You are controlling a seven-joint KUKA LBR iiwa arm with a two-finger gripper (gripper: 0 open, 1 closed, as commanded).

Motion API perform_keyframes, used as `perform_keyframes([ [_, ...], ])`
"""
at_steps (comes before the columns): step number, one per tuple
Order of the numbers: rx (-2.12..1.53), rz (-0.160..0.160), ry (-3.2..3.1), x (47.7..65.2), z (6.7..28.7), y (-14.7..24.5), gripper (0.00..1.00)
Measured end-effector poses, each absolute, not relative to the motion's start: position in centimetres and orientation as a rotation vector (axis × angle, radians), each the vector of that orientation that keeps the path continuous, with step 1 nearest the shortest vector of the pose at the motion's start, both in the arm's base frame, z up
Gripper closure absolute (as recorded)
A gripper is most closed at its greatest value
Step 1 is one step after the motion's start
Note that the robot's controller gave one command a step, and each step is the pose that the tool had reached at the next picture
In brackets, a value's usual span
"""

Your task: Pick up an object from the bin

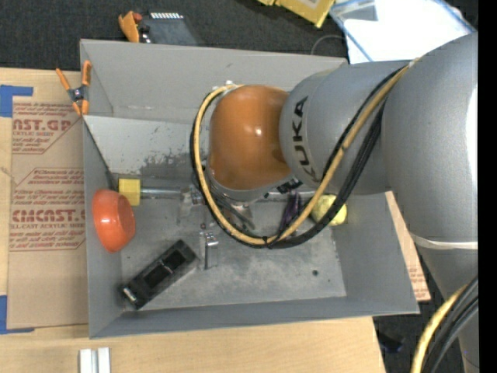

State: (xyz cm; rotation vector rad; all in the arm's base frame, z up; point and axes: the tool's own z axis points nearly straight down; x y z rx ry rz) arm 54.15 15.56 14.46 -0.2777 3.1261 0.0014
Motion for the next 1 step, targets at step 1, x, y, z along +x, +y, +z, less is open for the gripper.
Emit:
perform_keyframes([
  [1,-0.814,0.0,3.025,52.91,11.65,18.73,0.0],
])
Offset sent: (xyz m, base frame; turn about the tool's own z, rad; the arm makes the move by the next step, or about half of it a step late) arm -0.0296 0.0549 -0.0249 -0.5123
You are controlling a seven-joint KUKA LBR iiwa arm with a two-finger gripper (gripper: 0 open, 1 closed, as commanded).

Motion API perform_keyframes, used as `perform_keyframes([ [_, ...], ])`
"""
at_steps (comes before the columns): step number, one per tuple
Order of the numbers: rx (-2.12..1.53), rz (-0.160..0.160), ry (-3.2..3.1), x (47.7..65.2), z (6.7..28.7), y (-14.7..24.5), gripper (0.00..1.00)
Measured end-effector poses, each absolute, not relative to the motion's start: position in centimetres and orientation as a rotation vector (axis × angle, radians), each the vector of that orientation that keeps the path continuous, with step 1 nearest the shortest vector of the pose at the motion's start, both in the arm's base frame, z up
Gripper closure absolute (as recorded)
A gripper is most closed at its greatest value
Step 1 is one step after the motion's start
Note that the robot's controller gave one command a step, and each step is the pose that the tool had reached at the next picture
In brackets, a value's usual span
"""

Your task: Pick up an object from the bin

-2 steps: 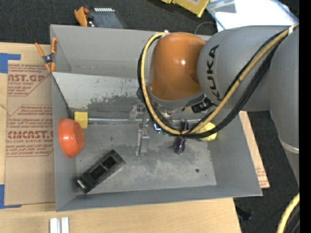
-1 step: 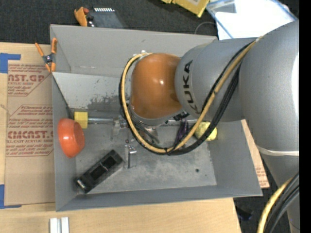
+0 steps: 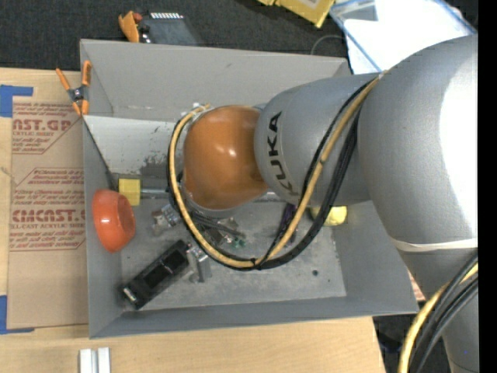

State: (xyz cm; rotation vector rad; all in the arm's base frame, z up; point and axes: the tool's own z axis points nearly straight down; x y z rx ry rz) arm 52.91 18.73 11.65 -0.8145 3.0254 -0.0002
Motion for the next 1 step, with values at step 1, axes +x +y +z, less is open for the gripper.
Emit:
perform_keyframes([
  [1,-1.054,0.002,2.956,51.5,11.81,20.74,0.0],
])
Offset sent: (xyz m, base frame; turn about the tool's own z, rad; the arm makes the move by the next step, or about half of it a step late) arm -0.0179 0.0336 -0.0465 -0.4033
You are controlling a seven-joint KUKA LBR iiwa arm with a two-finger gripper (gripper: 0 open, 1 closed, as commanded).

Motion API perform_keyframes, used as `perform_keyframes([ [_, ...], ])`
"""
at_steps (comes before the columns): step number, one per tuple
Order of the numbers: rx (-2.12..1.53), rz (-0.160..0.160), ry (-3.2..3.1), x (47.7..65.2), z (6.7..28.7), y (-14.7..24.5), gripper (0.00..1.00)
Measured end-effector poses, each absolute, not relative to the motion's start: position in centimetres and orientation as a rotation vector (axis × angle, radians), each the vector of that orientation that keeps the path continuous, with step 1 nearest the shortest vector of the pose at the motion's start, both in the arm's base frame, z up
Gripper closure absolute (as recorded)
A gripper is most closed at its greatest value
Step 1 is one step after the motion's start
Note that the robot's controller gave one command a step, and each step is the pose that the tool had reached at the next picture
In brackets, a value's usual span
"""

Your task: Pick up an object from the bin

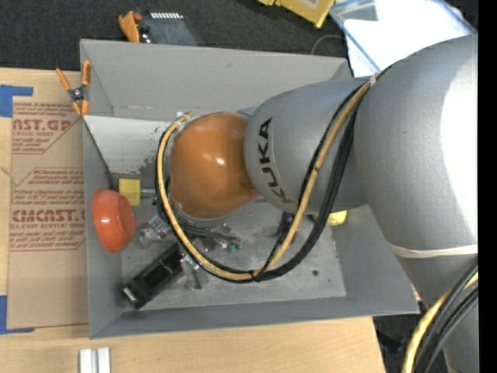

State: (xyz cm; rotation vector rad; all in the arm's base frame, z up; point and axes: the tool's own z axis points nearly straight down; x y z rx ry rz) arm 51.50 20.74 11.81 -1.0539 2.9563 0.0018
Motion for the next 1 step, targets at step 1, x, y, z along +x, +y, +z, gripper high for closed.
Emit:
perform_keyframes([
  [1,-1.401,0.002,2.805,51.2,7.38,21.99,0.0],
])
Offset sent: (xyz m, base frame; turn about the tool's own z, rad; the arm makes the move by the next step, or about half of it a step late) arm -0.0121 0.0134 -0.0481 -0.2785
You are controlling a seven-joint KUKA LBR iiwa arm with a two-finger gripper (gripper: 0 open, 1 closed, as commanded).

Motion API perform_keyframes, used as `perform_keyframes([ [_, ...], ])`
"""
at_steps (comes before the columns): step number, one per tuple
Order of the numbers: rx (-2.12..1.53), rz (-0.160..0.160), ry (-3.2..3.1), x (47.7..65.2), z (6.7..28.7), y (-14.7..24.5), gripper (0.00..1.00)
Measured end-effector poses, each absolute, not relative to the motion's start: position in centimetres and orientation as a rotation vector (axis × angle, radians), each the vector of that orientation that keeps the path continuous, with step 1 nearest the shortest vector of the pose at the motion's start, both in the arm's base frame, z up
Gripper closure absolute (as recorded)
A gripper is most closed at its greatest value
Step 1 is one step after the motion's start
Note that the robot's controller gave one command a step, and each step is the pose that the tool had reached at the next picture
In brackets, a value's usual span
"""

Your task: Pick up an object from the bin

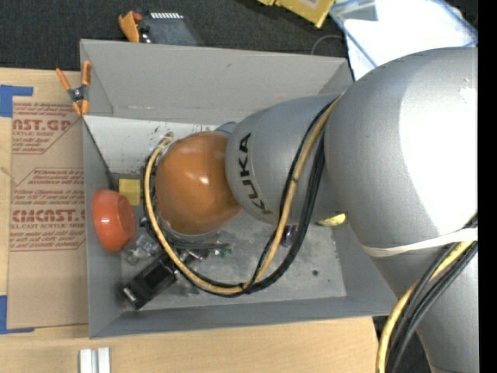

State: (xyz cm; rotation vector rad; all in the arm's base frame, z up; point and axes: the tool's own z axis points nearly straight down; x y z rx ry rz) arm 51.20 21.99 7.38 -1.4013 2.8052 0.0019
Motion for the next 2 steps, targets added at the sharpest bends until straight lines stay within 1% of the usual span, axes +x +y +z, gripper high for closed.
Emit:
perform_keyframes([
  [1,-1.442,0.002,2.769,50.53,7.09,22.15,1.0],
  [2,-1.441,0.003,2.77,50.54,7.08,22.15,1.0],
])
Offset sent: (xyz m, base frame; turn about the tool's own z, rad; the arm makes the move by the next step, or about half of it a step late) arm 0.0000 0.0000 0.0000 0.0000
